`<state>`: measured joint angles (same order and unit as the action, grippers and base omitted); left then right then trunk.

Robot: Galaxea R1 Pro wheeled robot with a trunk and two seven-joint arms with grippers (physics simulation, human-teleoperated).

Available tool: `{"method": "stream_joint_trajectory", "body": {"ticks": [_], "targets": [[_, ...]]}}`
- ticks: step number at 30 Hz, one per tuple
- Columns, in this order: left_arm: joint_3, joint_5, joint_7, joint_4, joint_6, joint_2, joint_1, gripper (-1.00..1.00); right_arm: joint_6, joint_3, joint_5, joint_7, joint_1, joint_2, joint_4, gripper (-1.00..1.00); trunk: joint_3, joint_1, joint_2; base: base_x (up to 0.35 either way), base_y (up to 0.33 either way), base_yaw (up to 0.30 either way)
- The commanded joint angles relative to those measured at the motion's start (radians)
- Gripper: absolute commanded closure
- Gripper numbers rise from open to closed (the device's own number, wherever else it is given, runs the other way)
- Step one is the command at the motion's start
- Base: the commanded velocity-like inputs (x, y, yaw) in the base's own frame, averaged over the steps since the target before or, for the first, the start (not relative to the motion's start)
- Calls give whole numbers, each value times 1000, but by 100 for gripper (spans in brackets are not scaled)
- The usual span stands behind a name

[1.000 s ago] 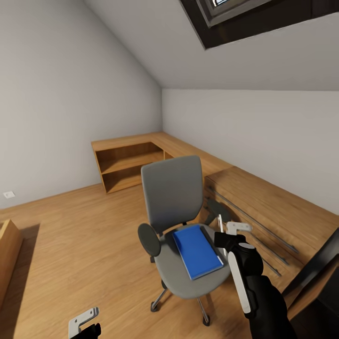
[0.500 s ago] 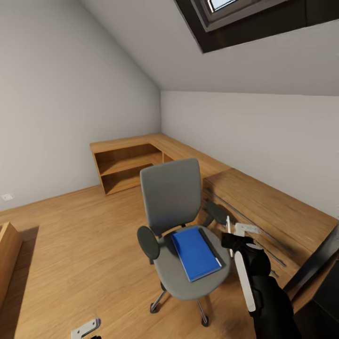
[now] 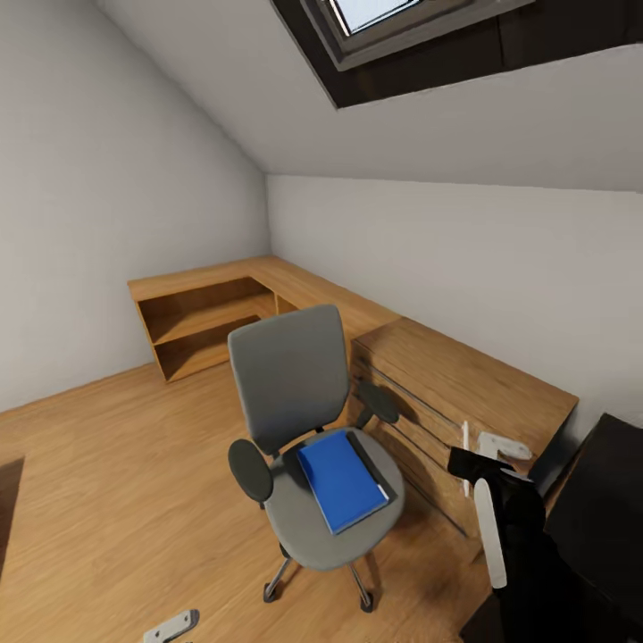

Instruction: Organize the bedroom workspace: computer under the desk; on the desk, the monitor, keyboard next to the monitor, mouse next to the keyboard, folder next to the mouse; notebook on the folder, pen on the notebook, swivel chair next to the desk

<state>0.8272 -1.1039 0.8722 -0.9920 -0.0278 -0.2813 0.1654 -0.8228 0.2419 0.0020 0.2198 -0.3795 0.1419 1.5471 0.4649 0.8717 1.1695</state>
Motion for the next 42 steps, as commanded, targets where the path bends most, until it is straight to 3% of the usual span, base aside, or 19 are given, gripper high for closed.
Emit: {"method": "stream_joint_trajectory", "body": {"ticks": [1, 5, 10, 23, 28, 30, 31, 35, 42], "targets": [[4, -6, 5, -1, -3, -1, 1, -100, -4, 8, -2, 3, -1, 1, 2, 100, -2, -4, -6, 0, 0, -267], [4, -5, 7, 0, -3, -1, 1, -100, -4, 42, -3, 3, -1, 1, 8, 100, -15, -19, -34, 0, 0, -267], [4, -3, 8, 0, -5, -1, 1, -100, -3, 51, -3, 3, -1, 0, 12, 100, -30, -38, -69, 0, 0, -267], [5, 1, 10, 0, -10, -1, 1, -100, 4, 76, -2, 3, -1, -12, 18, 100, -30, -38, -69, 0, 0, -173], [4, 1, 10, 0, -10, -2, 1, -100, 3, 91, -1, 4, -2, -71, 14, 100, -30, -38, -69, 0, 0, -9], [4, 1, 10, 0, -11, -1, 1, -100, 2, 111, -1, 4, -3, -91, 11, 100, -30, -38, -69, 0, 0, -2], [4, 1, 10, 0, -11, -1, 1, -100, 2, 149, 0, 4, -8, -125, -10, 100, -30, -38, -69, 0, 0, 0], [4, 1, 11, 0, -11, -2, 1, -100, 2, 177, -2, 4, -13, -166, -58, 100, -30, -38, -69, 0, -11, 0], [4, 2, 10, 0, -12, -2, 1, -100, 4, 186, -2, 4, -47, -202, -163, 100, -30, -38, -69, 0, -128, 0]]}}
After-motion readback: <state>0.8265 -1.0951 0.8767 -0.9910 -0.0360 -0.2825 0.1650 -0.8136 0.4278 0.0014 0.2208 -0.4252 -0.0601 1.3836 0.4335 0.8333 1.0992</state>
